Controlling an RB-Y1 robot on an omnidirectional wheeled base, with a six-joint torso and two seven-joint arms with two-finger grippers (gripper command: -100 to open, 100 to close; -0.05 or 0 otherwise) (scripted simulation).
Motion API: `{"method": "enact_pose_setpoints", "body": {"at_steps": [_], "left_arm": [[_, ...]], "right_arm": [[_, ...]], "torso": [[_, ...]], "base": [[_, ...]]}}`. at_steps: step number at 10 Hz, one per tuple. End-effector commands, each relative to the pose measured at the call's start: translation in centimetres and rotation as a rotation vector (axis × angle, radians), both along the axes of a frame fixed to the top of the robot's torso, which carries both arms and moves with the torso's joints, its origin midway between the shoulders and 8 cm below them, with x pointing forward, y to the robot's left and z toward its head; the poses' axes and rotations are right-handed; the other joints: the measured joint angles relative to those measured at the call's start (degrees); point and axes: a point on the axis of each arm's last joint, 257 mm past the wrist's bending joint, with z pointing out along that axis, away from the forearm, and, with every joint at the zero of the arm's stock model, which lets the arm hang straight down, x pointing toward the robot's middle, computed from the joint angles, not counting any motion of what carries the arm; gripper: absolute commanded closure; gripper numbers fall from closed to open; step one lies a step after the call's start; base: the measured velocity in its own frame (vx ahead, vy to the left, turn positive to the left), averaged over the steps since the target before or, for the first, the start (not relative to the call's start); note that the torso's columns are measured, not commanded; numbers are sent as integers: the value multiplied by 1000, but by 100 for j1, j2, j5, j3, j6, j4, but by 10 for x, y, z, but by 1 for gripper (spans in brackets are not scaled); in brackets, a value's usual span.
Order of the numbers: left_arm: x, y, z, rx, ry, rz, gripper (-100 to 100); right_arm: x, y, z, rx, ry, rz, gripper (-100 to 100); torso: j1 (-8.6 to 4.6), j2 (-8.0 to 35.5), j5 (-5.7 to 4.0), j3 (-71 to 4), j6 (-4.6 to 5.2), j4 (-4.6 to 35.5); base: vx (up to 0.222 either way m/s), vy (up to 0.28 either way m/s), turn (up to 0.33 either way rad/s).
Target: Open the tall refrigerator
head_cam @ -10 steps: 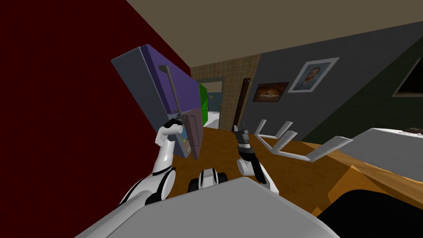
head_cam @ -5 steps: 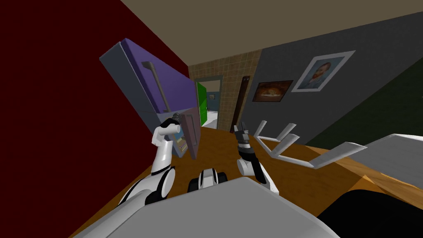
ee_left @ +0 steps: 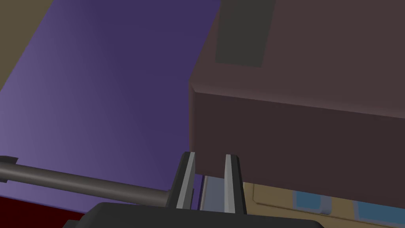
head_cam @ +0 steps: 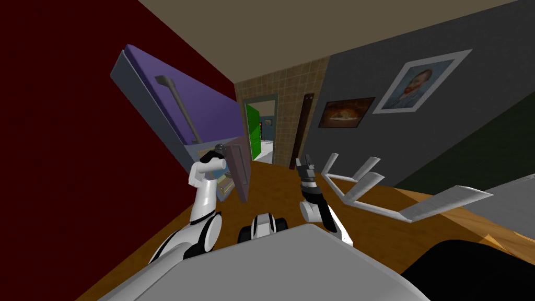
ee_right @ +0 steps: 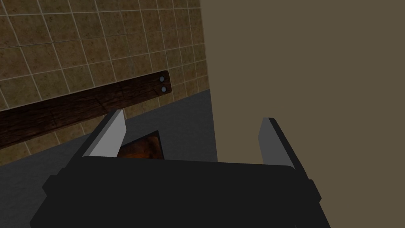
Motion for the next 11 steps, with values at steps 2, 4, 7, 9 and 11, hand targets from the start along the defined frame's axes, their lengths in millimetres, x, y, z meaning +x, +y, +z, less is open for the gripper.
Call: {"method": "enact_pose_setpoints", "body": {"at_steps": [2, 4, 7, 9, 11], "left_arm": [[-12, 23, 19, 10, -37, 61, 100], [-26, 47, 26, 15, -50, 124, 100], [-34, 58, 30, 18, -56, 156, 100], [-41, 70, 33, 20, -62, 188, 100], [-41, 70, 33, 20, -62, 188, 100]], "right_arm": [[0, 0, 0, 0, 0, 0, 0], [0, 0, 0, 0, 0, 0, 0], [0, 0, 0, 0, 0, 0, 0], [0, 0, 0, -1, 0, 0, 0], [0, 0, 0, 0, 0, 0, 0]], "torso": [[-33, 7, -16, 4, 2, 12], [23, -12, -15, -13, 3, 28], [23, -29, -35, -29, 17, 49], [48, -12, -25, -19, 14, 43], [-12, 6, -38, -3, 7, 44]], "base": [[92, -358, 42], [115, -334, 42], [98, -250, 35], [29, -119, -13], [51, -135, 44]]}}
